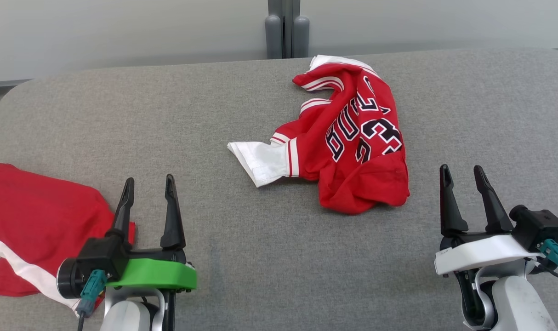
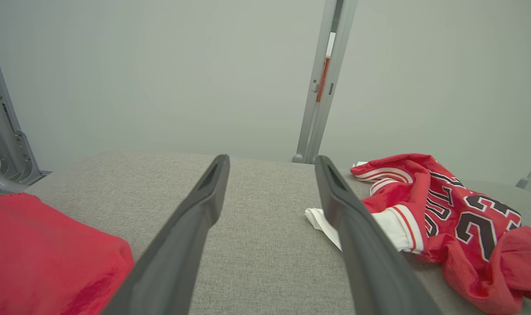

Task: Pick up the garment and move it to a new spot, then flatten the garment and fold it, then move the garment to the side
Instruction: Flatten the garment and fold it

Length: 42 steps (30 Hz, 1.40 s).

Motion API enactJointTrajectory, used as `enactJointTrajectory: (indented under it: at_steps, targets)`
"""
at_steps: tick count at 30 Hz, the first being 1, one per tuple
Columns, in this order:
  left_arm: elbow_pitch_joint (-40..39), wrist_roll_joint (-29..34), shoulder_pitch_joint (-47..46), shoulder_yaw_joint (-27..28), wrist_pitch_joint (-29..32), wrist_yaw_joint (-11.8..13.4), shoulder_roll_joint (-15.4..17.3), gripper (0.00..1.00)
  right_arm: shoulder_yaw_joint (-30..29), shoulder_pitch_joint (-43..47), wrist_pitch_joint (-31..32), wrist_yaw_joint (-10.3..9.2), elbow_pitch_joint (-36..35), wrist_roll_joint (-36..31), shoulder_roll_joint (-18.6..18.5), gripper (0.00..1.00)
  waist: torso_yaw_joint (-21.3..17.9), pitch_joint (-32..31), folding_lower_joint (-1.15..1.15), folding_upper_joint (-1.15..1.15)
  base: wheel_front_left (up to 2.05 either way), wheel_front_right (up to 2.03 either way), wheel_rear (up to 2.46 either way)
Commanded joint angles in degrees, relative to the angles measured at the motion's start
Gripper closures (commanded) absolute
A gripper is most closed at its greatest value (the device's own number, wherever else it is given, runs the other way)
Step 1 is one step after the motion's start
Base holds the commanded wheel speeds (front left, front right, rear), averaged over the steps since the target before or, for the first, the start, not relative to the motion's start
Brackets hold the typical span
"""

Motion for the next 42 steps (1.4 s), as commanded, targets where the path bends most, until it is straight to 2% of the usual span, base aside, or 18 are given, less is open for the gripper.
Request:
enactJointTrajectory:
  at_steps: [1, 15, 26, 27, 28, 29, 36, 42]
  targets:
    - [0.2, 0.2, 0.6, -0.1, 0.0, -0.3, 0.2, 0.00, 0.0, 0.4, -0.2, 0.03, 0.3, -0.5, 0.0, 0.00, 0.1, 0.1, 0.00, 0.00, 0.00, 0.00, 0.00]
    - [0.6, -0.8, -1.7, -1.6, 0.0, -0.1, 0.2, 0.00, 3.2, -6.4, 2.8, 0.03, 11.8, 0.6, -0.5, 0.00, 4.9, 3.5, 0.00, 0.00, 0.00, 0.00, 0.00]
    - [1.0, -1.2, -2.2, -2.5, 0.0, 0.0, 0.2, 0.00, 2.8, -10.7, 2.2, 0.03, 19.1, 2.9, -1.8, 0.00, 7.8, 4.8, 0.00, 0.00, 0.00, 0.00, 0.00]
    - [1.0, -1.2, -2.2, -2.5, 0.0, 0.0, 0.2, 0.00, 3.0, -10.8, 2.1, 0.03, 19.2, 3.1, -1.8, 0.11, 7.8, 4.8, 0.00, 0.00, 0.00, 0.00, 0.00]
    - [1.1, -1.2, -2.1, -2.3, 0.0, 0.1, 0.2, 0.00, 3.2, -10.9, 1.9, 0.03, 19.4, 3.3, -1.8, 0.77, 7.8, 4.6, 0.00, 0.00, 0.00, 0.00, 0.00]
    - [1.1, -1.2, -2.1, -2.2, 0.0, 0.2, 0.2, 0.00, 3.4, -10.9, 1.7, 0.03, 19.3, 3.5, -1.9, 1.00, 7.7, 4.6, 0.00, 0.00, 0.00, 0.00, 0.00]
    - [1.5, -0.9, -1.7, -1.9, 0.0, 0.2, 0.2, 0.00, 2.9, -9.7, 1.0, 0.03, 17.7, 4.6, -2.4, 1.00, 5.8, 3.5, 0.00, 0.00, 0.00, 0.00, 0.00]
    - [1.3, -0.7, -0.9, -1.6, 0.0, 0.3, 0.2, 0.00, -0.3, -7.1, 0.9, 0.03, 13.3, 3.4, -3.9, 1.00, 3.4, 2.5, 0.00, 0.00, 0.00, 0.00, 0.00]
